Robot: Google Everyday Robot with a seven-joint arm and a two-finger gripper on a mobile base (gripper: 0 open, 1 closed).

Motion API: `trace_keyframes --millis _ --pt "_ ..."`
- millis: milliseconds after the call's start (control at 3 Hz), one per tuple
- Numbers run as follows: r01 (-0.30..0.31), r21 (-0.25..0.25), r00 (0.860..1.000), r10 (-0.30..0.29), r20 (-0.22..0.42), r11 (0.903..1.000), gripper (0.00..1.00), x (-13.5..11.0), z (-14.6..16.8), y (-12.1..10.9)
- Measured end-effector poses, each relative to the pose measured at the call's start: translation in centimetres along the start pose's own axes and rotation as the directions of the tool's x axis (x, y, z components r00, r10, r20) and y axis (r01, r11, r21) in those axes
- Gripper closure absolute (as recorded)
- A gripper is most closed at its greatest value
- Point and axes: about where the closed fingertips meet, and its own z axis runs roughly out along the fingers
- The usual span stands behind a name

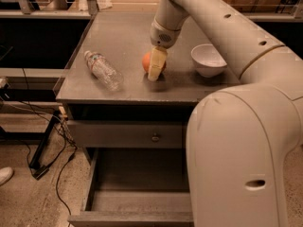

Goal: Place orange into middle drawer

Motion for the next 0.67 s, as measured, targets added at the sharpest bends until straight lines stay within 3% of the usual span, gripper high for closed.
trace_keyframes --millis 333,667 --pt "0.000 0.000 1.000 0.000 0.000 1.0000 0.00 0.00 0.00 0.00" --pt "0.000 0.000 1.000 0.000 0.000 1.0000 0.19 0.00 0.00 0.00"
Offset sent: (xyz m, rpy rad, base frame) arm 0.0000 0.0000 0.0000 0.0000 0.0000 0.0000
